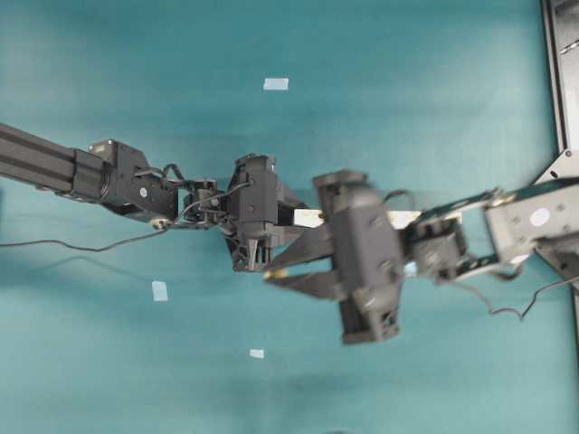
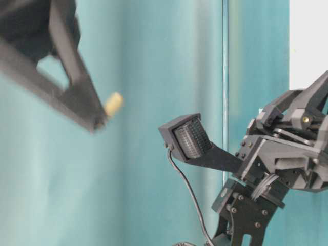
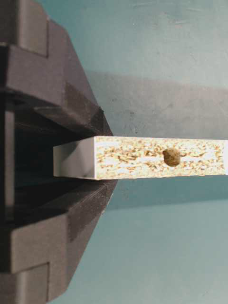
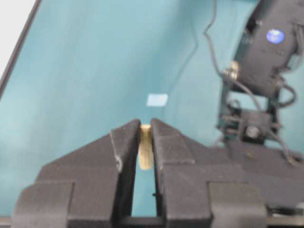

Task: Move the wooden board into place and insert the rod into its hole.
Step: 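Lift the peg with the right gripper and carry it over the board, then align the peg over the board's hole and push it down, then open the right gripper and raise it off the inserted peg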

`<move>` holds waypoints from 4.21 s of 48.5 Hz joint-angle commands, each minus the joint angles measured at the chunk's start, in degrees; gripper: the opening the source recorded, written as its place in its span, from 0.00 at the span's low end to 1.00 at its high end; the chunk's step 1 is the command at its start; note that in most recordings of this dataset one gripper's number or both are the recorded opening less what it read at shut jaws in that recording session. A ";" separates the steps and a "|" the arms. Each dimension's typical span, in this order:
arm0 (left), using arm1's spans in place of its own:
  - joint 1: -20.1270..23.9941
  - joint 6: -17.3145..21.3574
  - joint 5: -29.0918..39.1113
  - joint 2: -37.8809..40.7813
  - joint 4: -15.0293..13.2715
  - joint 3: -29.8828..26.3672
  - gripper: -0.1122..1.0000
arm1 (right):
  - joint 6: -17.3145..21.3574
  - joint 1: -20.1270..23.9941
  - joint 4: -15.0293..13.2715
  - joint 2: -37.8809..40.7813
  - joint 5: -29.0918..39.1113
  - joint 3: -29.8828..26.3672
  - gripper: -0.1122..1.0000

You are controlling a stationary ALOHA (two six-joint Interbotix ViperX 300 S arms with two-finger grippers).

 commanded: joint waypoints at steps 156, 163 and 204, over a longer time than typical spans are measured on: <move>0.18 0.35 1.49 0.26 -0.26 -2.64 0.40 | -13.10 -21.45 3.43 20.74 -69.08 35.33 0.18; 0.18 0.35 1.49 0.35 -0.26 -2.55 0.40 | -13.10 -21.45 3.52 19.78 -66.09 35.24 0.18; 0.26 0.35 1.67 0.26 -0.26 -2.64 0.40 | -8.96 -19.42 3.25 11.78 -42.10 30.76 0.18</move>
